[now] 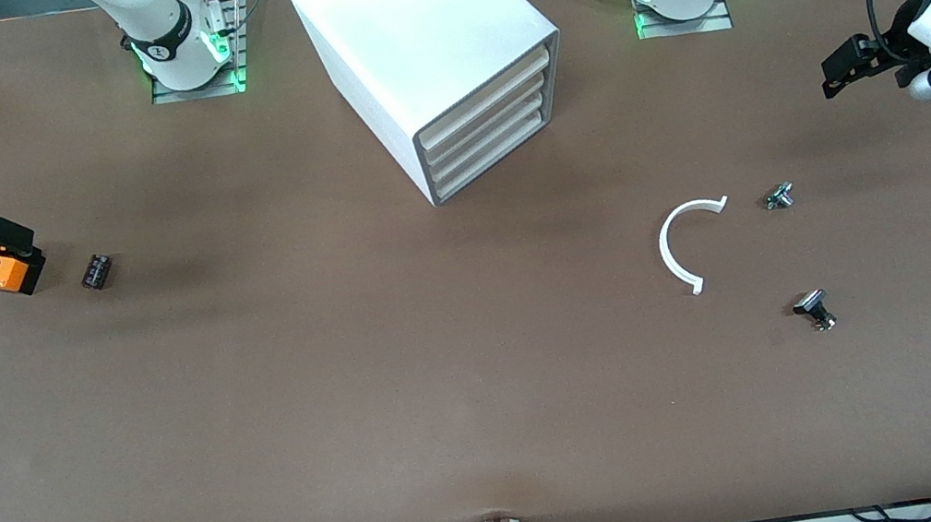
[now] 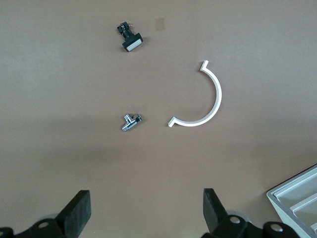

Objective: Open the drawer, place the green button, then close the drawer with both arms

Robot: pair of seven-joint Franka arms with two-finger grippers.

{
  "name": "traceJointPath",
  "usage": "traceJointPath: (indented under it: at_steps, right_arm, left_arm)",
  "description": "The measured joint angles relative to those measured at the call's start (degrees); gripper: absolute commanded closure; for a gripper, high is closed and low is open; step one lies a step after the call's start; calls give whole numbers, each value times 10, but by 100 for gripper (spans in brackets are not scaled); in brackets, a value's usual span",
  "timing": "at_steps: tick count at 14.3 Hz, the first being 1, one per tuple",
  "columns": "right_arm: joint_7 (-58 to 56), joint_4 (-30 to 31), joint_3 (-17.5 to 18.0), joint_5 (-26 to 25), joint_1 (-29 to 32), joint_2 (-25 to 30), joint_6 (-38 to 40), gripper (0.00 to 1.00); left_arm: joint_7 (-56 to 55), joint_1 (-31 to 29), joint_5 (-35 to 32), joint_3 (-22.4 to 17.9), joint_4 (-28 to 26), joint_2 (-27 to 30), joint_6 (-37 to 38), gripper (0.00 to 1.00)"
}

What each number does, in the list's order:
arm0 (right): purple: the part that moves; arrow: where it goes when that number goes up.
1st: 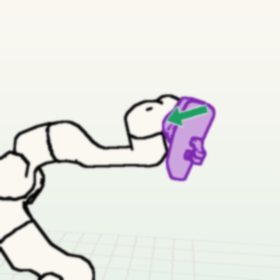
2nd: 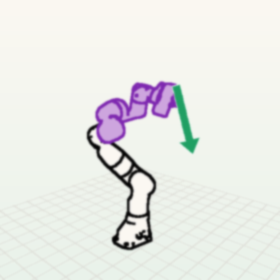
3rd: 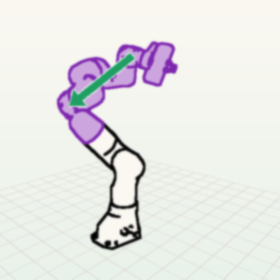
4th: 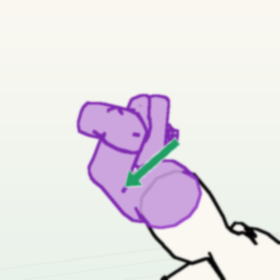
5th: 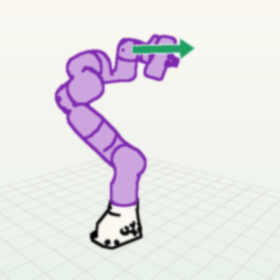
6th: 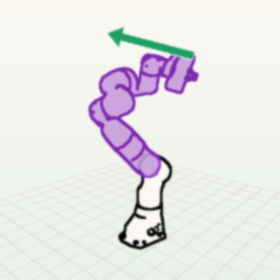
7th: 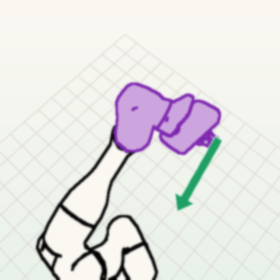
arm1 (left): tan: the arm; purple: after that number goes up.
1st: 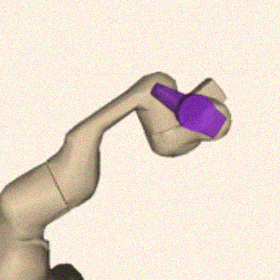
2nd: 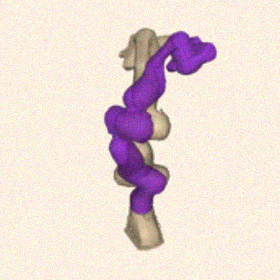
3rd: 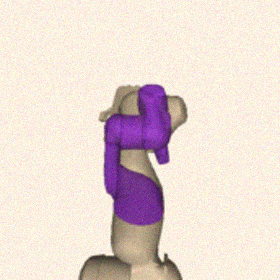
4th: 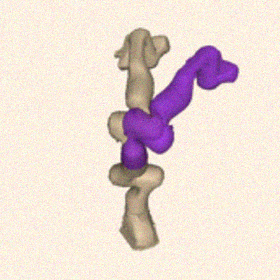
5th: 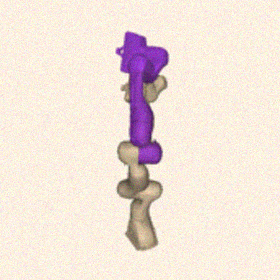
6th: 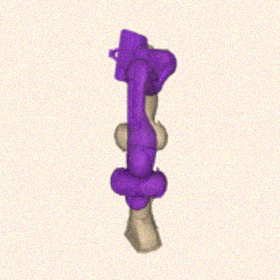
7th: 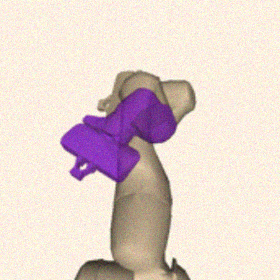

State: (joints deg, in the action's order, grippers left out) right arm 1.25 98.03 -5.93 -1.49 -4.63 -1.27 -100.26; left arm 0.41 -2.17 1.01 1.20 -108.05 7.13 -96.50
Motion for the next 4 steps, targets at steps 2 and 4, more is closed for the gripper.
traceJointPath:
  at_steps: [2, 4]
  right_arm:
    - [0, 0, 0, 0, 0, 0, 5, 0]
    - [-1, 0, 1, 0, 0, 0, 6, 0]
  left_arm:
    - [-5, 0, 0, 0, 0, 0, 1, 0]
    - [-9, 0, 0, 0, 0, 0, 1, 0]
